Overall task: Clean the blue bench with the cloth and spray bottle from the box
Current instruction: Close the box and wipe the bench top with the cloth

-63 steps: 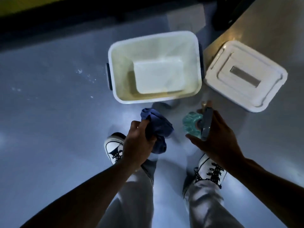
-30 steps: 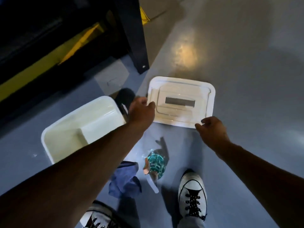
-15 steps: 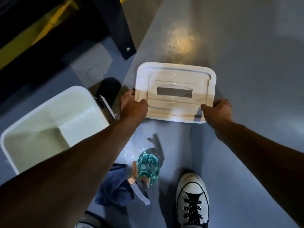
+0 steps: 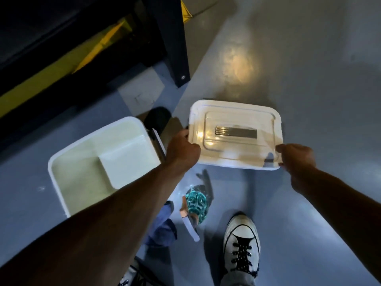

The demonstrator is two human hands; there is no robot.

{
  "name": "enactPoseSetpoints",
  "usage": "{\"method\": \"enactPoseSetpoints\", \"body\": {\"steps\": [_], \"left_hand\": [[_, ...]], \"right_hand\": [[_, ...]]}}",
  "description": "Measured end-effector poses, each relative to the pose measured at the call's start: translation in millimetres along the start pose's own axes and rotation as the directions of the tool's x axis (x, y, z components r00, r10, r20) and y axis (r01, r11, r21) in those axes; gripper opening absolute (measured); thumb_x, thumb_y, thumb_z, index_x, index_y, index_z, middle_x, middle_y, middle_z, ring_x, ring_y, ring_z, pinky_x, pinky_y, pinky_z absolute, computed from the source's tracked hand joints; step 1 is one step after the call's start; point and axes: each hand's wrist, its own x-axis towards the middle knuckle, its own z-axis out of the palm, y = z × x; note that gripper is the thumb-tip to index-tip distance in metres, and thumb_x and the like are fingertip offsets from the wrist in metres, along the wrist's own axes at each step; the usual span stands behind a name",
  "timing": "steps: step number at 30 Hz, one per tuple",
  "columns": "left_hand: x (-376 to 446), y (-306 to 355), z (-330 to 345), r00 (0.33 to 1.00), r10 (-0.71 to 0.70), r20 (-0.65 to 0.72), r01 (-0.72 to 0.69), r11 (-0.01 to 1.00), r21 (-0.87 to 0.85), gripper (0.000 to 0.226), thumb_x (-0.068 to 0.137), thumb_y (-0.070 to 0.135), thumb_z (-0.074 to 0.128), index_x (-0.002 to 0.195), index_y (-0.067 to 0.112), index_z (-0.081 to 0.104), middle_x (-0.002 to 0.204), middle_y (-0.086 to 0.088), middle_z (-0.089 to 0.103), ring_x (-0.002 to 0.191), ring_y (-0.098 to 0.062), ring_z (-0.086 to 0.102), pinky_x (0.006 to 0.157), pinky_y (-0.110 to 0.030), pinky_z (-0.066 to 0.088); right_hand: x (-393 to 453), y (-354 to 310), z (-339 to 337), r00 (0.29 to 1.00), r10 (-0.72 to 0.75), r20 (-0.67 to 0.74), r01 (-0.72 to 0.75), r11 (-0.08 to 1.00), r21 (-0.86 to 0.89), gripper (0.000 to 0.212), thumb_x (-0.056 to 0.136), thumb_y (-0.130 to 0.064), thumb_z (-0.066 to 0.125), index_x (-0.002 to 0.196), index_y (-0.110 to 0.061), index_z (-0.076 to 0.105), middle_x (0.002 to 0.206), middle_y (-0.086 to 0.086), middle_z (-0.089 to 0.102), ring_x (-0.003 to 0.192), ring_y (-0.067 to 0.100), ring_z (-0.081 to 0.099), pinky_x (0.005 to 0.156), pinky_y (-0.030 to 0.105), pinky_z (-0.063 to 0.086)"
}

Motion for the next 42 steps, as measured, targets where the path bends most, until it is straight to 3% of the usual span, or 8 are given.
{"method": "enactPoseSetpoints", "body": {"steps": [3,9,16,23,28,34,39,42], "left_hand": [[-14,2,-7,0.996,0.052,-0.071,-0.055,0.997,-0.048,0.043,0.084,-0.001,0.067,0.125,0.011,0.062,0.122,-0.009,0.070,0.115,-0.026,0.066,0.091,-0.035,0.057],[-66,25,-54,0.980,0.121,-0.161,-0.131,0.990,-0.052,0.045,0.089,0.000,0.063,0.131,0.012,0.057,0.126,-0.008,0.063,0.113,-0.023,0.060,0.088,-0.025,0.046],[-98,-28,-141,0.967,-0.084,-0.239,0.053,0.990,-0.131,0.042,0.074,0.029,0.063,0.116,0.032,0.061,0.107,0.003,0.068,0.087,-0.029,0.071,0.080,-0.047,0.063],[-104,-112,-197,0.892,-0.245,-0.379,0.197,0.967,-0.161,0.034,0.086,0.024,0.066,0.120,0.023,0.065,0.111,-0.001,0.072,0.097,-0.028,0.069,0.080,-0.030,0.053],[-100,-167,-211,0.851,-0.300,-0.431,0.235,0.952,-0.199,0.029,0.086,0.027,0.066,0.114,0.024,0.065,0.109,-0.007,0.070,0.094,-0.028,0.068,0.086,-0.039,0.058],[-87,-209,-206,0.847,-0.302,-0.437,0.230,0.950,-0.210,0.014,0.088,0.030,0.060,0.099,0.025,0.066,0.090,-0.005,0.070,0.089,-0.033,0.066,0.076,-0.044,0.057],[-85,-217,-201,0.828,-0.304,-0.470,0.246,0.952,-0.183,0.020,0.095,0.026,0.060,0.114,0.023,0.065,0.111,-0.009,0.059,0.088,-0.021,0.055,0.075,-0.029,0.045],[-88,-219,-200,0.840,-0.308,-0.447,0.248,0.950,-0.189,0.021,0.094,0.023,0.061,0.115,0.020,0.066,0.115,-0.012,0.056,0.096,-0.029,0.060,0.080,-0.030,0.046]], "right_hand": [[-15,-9,-18,0.998,-0.063,-0.002,0.063,0.998,-0.019,0.009,0.086,-0.006,0.066,0.079,-0.011,0.069,0.110,0.025,0.069,0.089,0.030,0.062,0.085,0.041,0.053],[-75,-44,-46,0.985,-0.171,0.030,0.173,0.982,-0.079,0.018,0.085,-0.001,0.064,0.096,-0.008,0.076,0.094,0.009,0.068,0.084,0.025,0.061,0.078,0.032,0.045],[-154,-78,1,0.922,-0.331,0.201,0.364,0.917,-0.161,0.021,0.086,-0.008,0.063,0.101,-0.011,0.078,0.098,0.016,0.074,0.081,0.023,0.063,0.076,0.032,0.049],[-199,-67,94,0.858,-0.385,0.339,0.468,0.858,-0.210,0.020,0.083,-0.010,0.063,0.094,-0.013,0.079,0.078,0.007,0.073,0.066,0.018,0.063,0.058,0.024,0.044],[-209,-47,149,0.840,-0.403,0.362,0.512,0.809,-0.288,0.017,0.079,-0.013,0.063,0.089,-0.010,0.078,0.065,0.002,0.066,0.063,0.019,0.061,0.053,0.023,0.040],[-211,-26,184,0.799,-0.492,0.345,0.601,0.680,-0.420,0.013,0.083,-0.014,0.063,0.088,-0.006,0.072,0.079,0.010,0.068,0.068,0.022,0.061,0.056,0.023,0.041],[-209,-18,190,0.742,-0.573,0.347,0.663,0.555,-0.503,0.013,0.083,-0.022,0.070,0.091,-0.014,0.065,0.095,0.013,0.067,0.089,0.035,0.063,0.082,0.043,0.057],[-209,-18,189,0.746,-0.561,0.358,0.658,0.540,-0.525,0.013,0.086,-0.018,0.072,0.094,-0.012,0.064,0.102,0.014,0.066,0.088,0.028,0.059,0.078,0.032,0.047]]}}
